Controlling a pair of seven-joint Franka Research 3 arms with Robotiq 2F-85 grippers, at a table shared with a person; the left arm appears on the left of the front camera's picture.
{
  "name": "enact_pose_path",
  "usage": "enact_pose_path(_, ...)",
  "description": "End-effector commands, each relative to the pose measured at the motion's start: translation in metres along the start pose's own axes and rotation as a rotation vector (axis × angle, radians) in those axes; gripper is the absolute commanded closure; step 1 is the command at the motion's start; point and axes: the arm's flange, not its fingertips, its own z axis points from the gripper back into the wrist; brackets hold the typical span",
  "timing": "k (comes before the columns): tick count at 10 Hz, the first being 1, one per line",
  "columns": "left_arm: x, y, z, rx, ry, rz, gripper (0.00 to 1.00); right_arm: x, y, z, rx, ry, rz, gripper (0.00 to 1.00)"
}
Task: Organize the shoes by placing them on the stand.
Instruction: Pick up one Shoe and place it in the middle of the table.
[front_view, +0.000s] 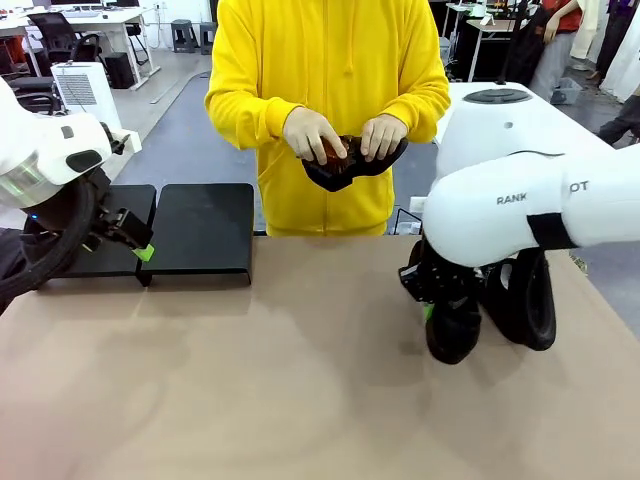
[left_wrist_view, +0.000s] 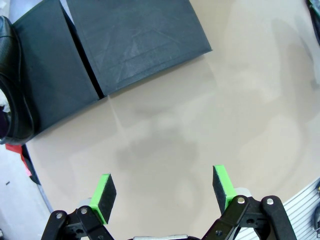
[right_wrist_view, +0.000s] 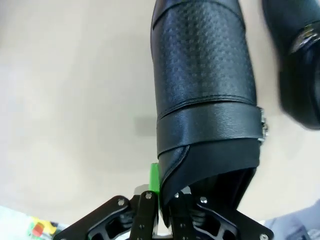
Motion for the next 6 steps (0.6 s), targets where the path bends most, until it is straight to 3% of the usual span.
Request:
enact_pose_path(1, -0.001, 0.001, 0.0, -0.011, -0.012, 0.003, 0.0, -0.035, 0.059, 0.016, -0.007, 0.055, -0.021, 1.0)
enact_pose_path(4, -0.001, 0.001, 0.0, -0.011, -0.012, 0.003, 0.0, -0.077, 0.115, 0.006, 0.028, 0.063, 0.002, 1.0)
enact_pose_path(6, -0.001, 0.001, 0.0, -0.011, -0.012, 0.003, 0.0, -0.076, 0.143, -0.009, 0.062, 0.082, 0.045, 1.0)
